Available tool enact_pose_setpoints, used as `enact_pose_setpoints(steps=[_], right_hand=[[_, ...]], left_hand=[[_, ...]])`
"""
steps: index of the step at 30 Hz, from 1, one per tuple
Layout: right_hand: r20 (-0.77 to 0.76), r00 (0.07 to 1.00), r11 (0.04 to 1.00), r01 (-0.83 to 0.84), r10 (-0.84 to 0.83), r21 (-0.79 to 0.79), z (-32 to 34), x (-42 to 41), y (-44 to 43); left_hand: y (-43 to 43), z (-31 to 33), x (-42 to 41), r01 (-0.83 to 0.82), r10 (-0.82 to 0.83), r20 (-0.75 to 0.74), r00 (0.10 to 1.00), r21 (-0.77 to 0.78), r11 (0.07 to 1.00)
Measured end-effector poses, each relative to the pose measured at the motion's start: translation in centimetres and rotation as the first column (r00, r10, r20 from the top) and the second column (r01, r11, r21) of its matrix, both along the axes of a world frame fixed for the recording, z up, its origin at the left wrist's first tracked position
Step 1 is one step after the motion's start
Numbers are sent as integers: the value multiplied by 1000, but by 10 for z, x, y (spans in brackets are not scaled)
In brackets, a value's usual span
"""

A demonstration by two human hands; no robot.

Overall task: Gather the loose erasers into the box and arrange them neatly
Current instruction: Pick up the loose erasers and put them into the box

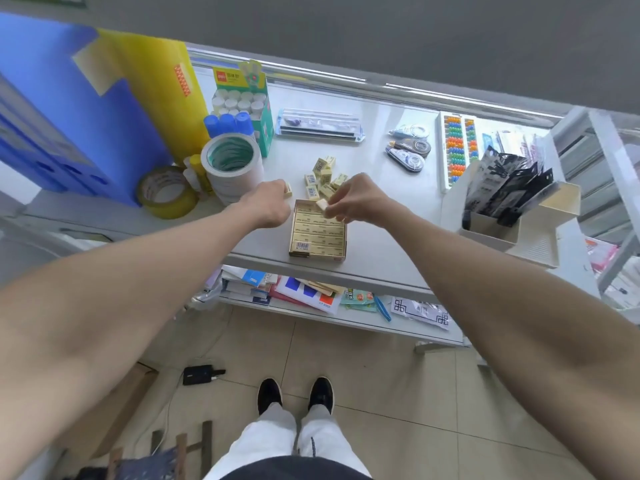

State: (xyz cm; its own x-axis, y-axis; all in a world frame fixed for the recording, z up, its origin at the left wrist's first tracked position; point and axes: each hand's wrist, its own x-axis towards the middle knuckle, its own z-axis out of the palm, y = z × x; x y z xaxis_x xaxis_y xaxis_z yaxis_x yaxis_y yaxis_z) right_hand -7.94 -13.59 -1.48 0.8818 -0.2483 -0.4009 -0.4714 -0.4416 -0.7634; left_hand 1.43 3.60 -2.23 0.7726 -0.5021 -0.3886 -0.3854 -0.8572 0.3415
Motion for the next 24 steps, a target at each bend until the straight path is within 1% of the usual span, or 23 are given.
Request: enact_pose_setpoints(steps=[3,6,8,10,12,14,15,17,19,20,21,24], right_hand=[[-43,997,996,-64,67,55,-8,8,25],[-137,981,991,-132,135,32,-11,14,34],[-159,974,987,-159,160,20,-8,16,26],[-134,985,994,-112,109,-18,-3,16,11],[-59,998,995,23,-29,-102,0,17,-5],[32,987,962,163,-160,-220,-1,17,-20],[57,979,944,205,-197,-259,-4,18,-27],[33,975,942,219,-218,-253,-10,17,-37],[-25,986,960,156,-166,-230,-16,17,-38],[-25,990,963,126,-136,-240,-19,17,-37],[-4,992,960,119,-124,-255,-21,17,-35],[67,984,934,176,-164,-311,-21,18,-32]], left_hand=[[3,2,2,-11,10,11,1000,8,1000],[5,4,4,-8,8,5,1000,13,1000],[3,3,5,-5,5,-7,1000,3,1000],[0,1,6,-5,4,-27,1000,-13,1000],[-7,-1,7,-6,5,-39,999,-26,1000],[-14,-3,8,-3,2,-40,999,-31,1000],[-19,-3,8,-1,0,-42,999,-32,999],[-27,-3,8,6,-7,-38,999,-28,1000],[-35,-1,9,18,-18,-16,1000,-16,1000],[-39,0,9,24,-24,-3,1000,-11,1000],[-43,1,9,31,-31,7,1000,-7,999],[-52,5,9,52,-52,32,998,-11,999]])
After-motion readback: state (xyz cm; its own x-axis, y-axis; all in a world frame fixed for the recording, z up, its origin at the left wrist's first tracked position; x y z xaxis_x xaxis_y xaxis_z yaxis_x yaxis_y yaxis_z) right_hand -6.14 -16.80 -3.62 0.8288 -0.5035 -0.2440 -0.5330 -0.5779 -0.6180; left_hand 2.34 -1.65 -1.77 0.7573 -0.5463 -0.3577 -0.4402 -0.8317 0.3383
